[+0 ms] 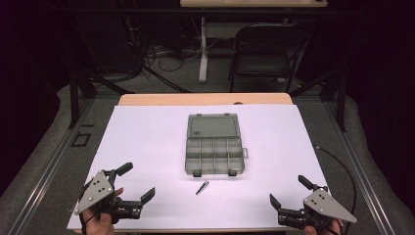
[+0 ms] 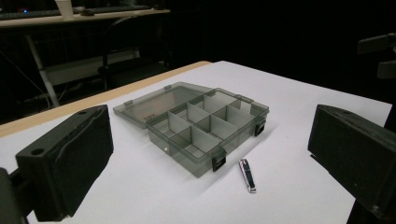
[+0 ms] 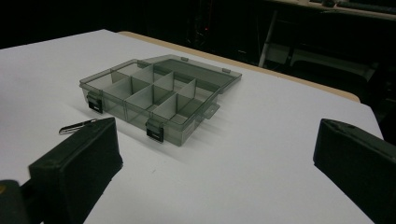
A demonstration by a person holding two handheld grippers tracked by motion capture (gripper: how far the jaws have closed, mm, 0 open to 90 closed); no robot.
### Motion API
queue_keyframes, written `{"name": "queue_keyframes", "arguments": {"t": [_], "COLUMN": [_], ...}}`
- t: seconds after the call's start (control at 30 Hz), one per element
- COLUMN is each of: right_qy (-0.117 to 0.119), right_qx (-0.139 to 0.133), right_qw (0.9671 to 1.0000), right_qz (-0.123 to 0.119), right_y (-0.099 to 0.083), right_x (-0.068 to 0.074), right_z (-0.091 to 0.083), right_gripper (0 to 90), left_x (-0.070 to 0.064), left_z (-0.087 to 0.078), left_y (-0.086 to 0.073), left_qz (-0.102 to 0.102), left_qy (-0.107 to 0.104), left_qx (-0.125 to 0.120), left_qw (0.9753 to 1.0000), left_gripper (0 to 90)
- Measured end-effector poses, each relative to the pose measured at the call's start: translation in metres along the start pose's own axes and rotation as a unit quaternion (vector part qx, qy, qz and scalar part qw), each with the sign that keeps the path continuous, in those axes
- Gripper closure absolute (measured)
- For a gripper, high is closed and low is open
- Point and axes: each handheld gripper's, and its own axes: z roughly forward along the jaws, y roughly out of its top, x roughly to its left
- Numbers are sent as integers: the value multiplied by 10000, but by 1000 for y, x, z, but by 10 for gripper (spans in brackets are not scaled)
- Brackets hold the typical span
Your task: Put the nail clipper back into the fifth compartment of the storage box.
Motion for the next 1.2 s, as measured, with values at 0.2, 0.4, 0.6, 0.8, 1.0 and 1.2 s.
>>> {"name": "queue_keyframes", "arguments": {"t": [0.2,0.4,0.6,0.8,1.0,1.2], "right_qy": [7,21,87,100,86,58], "right_qx": [-24,-65,38,65,99,87], "right_qw": [10000,9999,9997,9998,9997,9998], "right_qz": [-84,-120,-203,-170,-188,-149], "right_y": [1,4,1,0,0,0], "right_x": [1,6,11,11,11,8], "right_z": [0,1,3,4,3,4], "right_gripper": [5,6,10,15,16,23], "left_x": [-3,-6,-13,-16,-16,-9], "left_z": [1,3,9,18,29,46], "left_y": [3,3,7,16,24,32], "left_qz": [-51,-80,-68,-119,-197,-384], "left_qy": [-44,-146,-218,-328,-439,-548], "left_qx": [-9,51,219,486,742,935], "left_qw": [10000,9998,9995,9982,9961,9934], "left_gripper": [0,0,0,0,0,0]}}
